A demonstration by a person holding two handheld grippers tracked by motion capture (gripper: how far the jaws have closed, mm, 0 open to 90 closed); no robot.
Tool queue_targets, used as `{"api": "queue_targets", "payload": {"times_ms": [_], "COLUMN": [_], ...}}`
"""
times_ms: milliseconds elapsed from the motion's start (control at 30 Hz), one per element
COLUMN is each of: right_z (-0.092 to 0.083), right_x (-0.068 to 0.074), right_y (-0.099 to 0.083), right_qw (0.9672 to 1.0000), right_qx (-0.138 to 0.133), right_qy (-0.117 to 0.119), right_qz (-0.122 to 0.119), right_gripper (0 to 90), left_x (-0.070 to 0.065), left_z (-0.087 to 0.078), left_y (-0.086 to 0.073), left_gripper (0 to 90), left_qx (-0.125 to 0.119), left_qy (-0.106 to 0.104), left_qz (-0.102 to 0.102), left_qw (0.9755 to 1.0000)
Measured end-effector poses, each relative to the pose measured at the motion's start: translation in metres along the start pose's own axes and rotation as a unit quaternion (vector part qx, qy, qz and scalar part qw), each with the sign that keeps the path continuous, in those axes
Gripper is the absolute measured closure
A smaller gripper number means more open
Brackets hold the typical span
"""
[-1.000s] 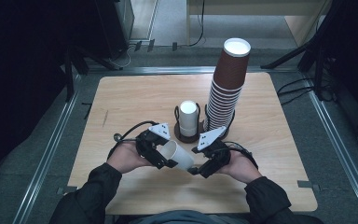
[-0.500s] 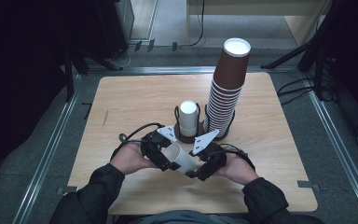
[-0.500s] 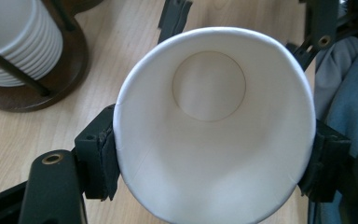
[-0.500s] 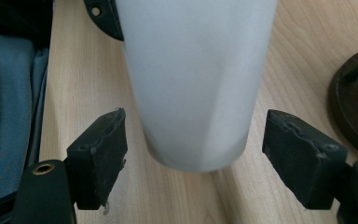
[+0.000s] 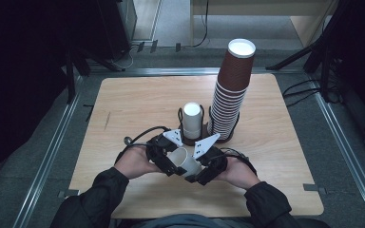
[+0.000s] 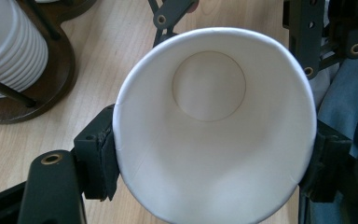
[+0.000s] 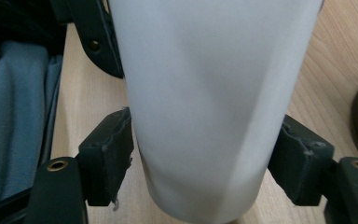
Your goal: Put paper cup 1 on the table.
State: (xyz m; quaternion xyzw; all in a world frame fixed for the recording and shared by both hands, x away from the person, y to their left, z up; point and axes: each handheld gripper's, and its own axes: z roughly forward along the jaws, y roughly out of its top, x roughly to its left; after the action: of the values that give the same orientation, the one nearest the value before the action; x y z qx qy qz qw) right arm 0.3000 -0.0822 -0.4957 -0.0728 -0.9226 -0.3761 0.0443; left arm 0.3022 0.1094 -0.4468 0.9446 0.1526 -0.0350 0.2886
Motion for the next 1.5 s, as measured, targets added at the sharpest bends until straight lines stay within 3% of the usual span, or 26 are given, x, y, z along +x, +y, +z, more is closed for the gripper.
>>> {"api": "queue_targets", "payload": {"times_ms": [67, 500, 733, 1233, 1500], "right_z": [0.000, -0.002, -0.010, -0.023, -0.030], "right_x": [-0.001, -0.001, -0.006, -0.012, -0.014], "right_y": [0.000, 0.000, -0.002, -0.005, -0.007], "right_qw": [1.0000, 1.0000, 0.9999, 0.9993, 0.9986], "right_qx": [0.002, 0.003, -0.006, -0.024, -0.044], "right_qy": [-0.001, -0.001, -0.012, -0.025, -0.024], "right_qz": [0.001, -0.006, 0.003, 0.016, 0.017], "right_gripper": [33.1, 33.9, 33.7, 33.4, 33.5], "left_x": [-0.001, -0.001, 0.002, 0.011, 0.014], "left_z": [0.001, 0.000, -0.007, -0.018, -0.022], "left_y": [0.000, 0.001, -0.002, -0.014, -0.017], "left_gripper": [22.7, 19.4, 12.3, 12.6, 10.6], "left_qx": [0.001, 0.001, -0.021, -0.060, -0.108], "left_qy": [-0.001, 0.000, 0.017, 0.004, -0.010], "left_qz": [0.001, -0.001, -0.010, -0.023, -0.042], "left_qw": [1.0000, 1.0000, 0.9996, 0.9980, 0.9933]}}
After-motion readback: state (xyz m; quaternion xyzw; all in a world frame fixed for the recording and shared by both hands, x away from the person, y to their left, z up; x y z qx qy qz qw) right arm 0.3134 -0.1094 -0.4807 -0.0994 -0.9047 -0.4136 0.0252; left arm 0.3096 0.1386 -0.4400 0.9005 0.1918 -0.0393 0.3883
